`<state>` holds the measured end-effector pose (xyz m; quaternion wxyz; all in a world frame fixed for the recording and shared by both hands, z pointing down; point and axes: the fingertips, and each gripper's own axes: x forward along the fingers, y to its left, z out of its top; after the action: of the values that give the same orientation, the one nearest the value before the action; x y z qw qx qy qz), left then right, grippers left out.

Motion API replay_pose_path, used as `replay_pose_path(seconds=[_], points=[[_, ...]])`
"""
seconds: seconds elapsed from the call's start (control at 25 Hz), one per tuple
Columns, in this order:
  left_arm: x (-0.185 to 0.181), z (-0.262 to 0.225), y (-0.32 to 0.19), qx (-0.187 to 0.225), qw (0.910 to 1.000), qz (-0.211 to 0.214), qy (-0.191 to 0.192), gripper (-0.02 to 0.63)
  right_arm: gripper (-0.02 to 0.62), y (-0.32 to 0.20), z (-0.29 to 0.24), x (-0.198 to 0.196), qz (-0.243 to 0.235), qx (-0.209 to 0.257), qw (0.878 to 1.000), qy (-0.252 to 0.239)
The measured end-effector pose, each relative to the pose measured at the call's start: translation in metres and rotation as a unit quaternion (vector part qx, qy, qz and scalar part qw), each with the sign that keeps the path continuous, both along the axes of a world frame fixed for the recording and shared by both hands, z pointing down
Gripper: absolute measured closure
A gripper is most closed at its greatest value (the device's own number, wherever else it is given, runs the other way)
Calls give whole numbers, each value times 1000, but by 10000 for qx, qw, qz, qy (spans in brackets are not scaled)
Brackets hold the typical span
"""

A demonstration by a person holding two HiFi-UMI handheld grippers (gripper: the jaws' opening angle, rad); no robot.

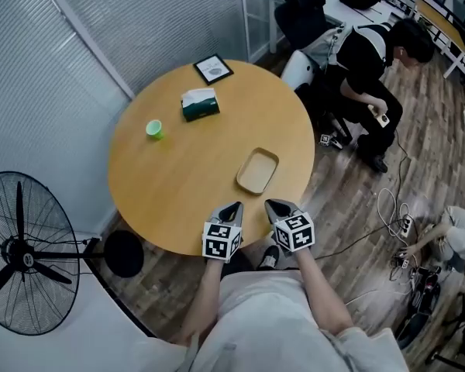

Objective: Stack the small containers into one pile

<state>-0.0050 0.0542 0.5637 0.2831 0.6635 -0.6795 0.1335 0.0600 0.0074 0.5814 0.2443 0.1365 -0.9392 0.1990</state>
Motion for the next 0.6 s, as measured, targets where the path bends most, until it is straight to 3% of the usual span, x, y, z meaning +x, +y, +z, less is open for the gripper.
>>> replay_pose_path(seconds=[0.6], points=[[15, 6, -9, -58, 9998, -185, -6, 600, 597, -4, 6, 12, -257, -80, 9996, -60]])
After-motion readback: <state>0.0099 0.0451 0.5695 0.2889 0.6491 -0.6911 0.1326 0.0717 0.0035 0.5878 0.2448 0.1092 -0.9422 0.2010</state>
